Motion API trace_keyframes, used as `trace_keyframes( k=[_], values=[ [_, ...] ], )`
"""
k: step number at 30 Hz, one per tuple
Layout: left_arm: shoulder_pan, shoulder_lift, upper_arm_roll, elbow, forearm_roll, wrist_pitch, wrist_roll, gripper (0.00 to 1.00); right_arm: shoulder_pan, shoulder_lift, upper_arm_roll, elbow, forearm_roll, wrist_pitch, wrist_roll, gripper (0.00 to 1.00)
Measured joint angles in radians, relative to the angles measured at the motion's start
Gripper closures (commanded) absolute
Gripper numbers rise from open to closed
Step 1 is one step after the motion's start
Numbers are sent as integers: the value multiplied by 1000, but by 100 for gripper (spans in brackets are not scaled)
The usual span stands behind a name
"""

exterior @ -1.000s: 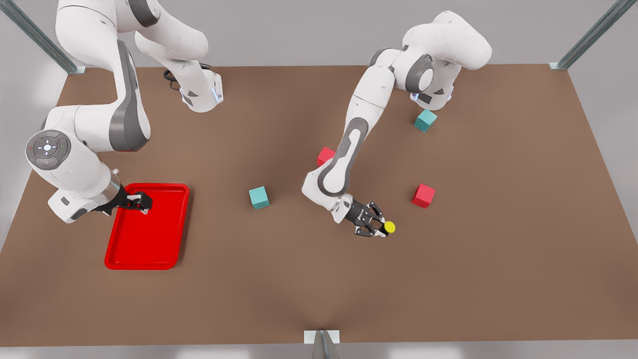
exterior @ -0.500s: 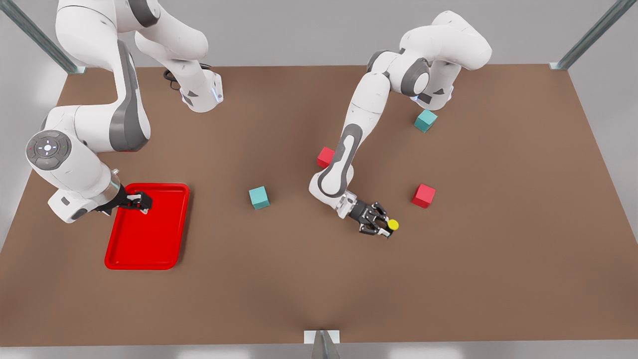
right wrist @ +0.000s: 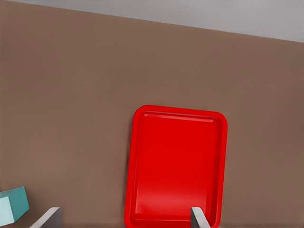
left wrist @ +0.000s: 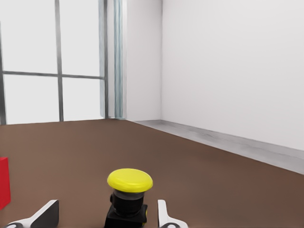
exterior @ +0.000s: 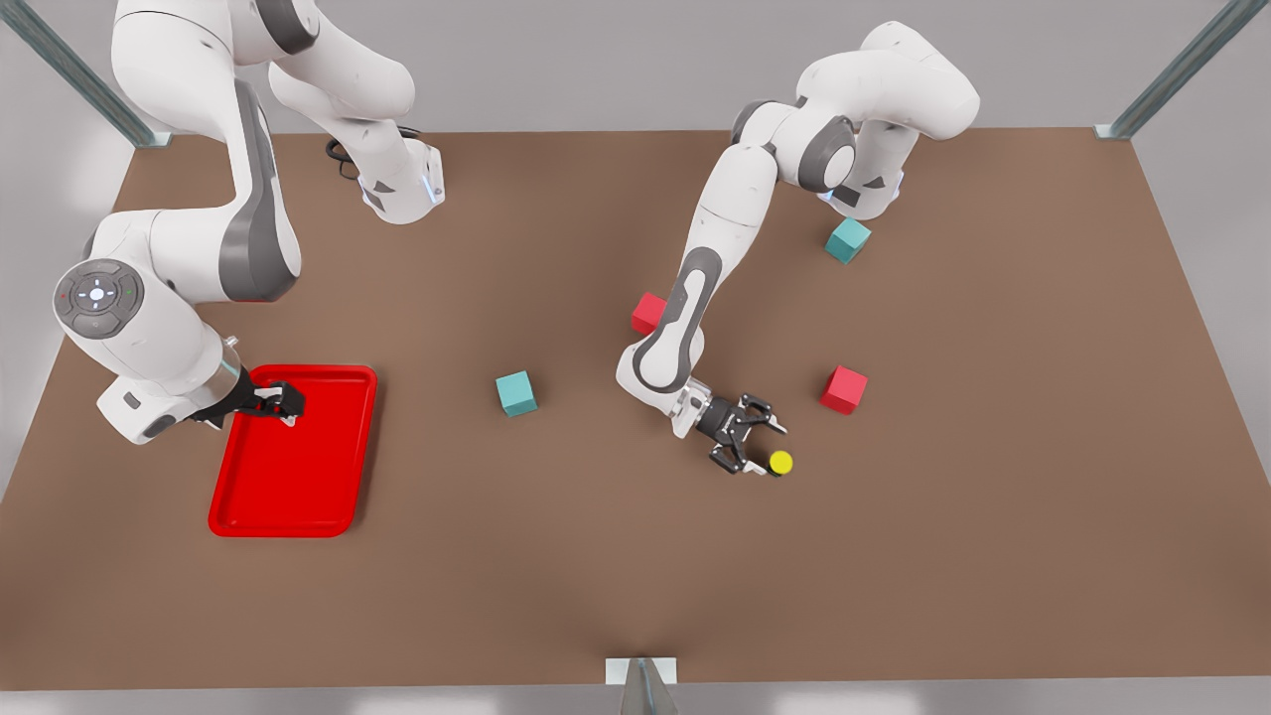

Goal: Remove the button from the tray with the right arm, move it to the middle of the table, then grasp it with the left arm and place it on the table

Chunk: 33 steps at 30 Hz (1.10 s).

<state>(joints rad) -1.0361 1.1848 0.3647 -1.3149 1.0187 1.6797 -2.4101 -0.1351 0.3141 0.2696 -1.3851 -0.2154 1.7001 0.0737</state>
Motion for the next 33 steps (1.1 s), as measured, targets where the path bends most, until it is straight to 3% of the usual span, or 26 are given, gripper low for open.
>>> trace_keyframes(
  k=[12,16,18,22,23,25,26,28,33],
  values=[
    [-3,-34,25,1,-1,-36,48,0,0,0,0,1,0,0,0,0],
    [-5,-164,65,-9,-19,-70,115,0,-2,0,1,1,5,0,0,0],
    [68,-305,78,94,-231,-93,251,0,-7,0,2,1,35,0,7,0],
    [429,-648,114,205,-837,-211,661,0,-17,0,-2,1,91,0,30,0],
    [530,-789,-7,160,-869,-236,765,0,-20,0,-3,5,98,0,35,0],
    [716,-1066,-221,-102,-903,-219,945,0,-24,0,-4,10,107,-7,45,0],
    [804,-1120,-299,-173,-914,-204,1027,0,-25,0,-4,11,110,-15,50,0],
    [889,-1155,-362,-227,-930,-182,1178,0,-27,1,-3,11,115,-33,57,0],
    [948,-1167,-385,-243,-948,-151,1490,0,-34,2,-3,10,120,-71,72,0]
  ],
)
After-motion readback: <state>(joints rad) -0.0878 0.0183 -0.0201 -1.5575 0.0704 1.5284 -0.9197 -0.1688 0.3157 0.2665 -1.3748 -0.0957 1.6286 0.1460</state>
